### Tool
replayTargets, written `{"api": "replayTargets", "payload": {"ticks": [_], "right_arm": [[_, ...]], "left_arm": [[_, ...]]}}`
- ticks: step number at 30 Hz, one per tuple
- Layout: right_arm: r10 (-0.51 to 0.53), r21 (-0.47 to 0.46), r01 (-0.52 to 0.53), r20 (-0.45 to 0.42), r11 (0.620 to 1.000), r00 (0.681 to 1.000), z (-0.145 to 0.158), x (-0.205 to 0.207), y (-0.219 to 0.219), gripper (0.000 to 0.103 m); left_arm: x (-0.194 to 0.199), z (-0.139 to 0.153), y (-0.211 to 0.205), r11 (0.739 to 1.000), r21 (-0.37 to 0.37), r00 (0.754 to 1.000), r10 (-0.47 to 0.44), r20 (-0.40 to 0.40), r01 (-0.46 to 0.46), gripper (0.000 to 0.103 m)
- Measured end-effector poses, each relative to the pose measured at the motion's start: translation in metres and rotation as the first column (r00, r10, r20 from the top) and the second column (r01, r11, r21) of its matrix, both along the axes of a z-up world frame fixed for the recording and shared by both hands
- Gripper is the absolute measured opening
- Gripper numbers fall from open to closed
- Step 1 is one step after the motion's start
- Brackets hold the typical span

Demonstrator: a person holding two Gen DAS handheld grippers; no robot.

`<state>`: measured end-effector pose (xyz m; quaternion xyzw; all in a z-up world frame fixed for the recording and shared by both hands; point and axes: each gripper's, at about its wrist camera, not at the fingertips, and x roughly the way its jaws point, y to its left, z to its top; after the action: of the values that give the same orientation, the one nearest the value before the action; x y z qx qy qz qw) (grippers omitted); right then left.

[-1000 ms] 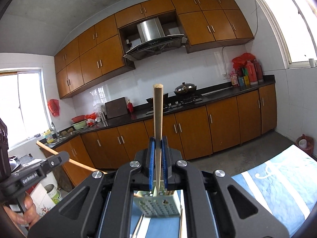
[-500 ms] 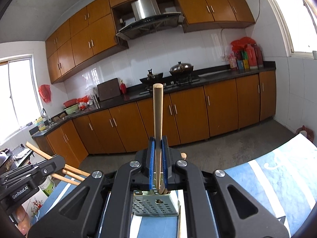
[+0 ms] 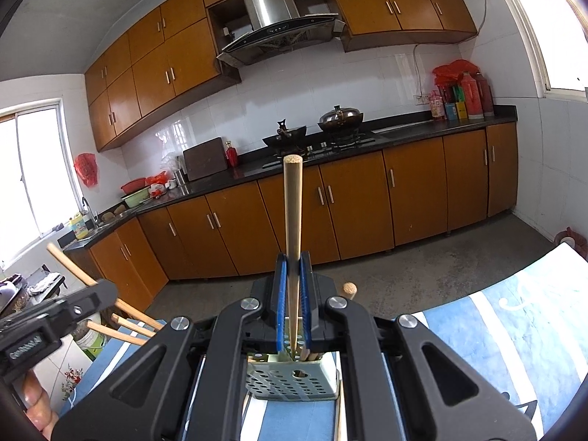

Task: Organize utensils
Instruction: 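Carry both chopsticks over the green holder and lower them in, then open both tools to drop the chopsticks into the holder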

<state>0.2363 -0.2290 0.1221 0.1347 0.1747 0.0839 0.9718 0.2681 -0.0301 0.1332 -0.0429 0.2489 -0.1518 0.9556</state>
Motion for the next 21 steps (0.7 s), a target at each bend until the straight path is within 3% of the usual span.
{"api": "replayTargets", "payload": {"ticks": [7,11,15,18,21], "right_arm": [[0.011,-0.020,-0.012,-0.056,1.000,0.998,-0.006,0.014,0.000,0.008],[0.012,-0.010,-0.013,-0.063,1.000,0.998,-0.008,0.010,-0.004,0.008],[0.003,-0.007,-0.003,-0.060,1.000,0.998,-0.005,0.000,-0.008,0.009],[-0.016,-0.013,0.016,-0.044,1.000,0.999,0.000,-0.014,-0.011,0.032],[-0.034,-0.025,0.033,-0.027,0.999,0.999,0.004,-0.033,-0.018,0.032]], "left_arm": [[0.029,-0.017,0.002,0.999,-0.003,0.997,0.034,-0.072,-0.034,0.009],[0.022,-0.017,0.007,0.999,-0.006,0.998,0.044,-0.052,-0.045,0.024],[0.011,-0.009,0.015,0.998,-0.009,0.997,0.066,-0.027,-0.066,0.025],[-0.002,-0.002,0.023,0.996,-0.026,0.996,0.083,-0.013,-0.083,0.027],[-0.021,0.003,0.035,0.994,-0.028,0.994,0.105,0.010,-0.105,0.031]]}}
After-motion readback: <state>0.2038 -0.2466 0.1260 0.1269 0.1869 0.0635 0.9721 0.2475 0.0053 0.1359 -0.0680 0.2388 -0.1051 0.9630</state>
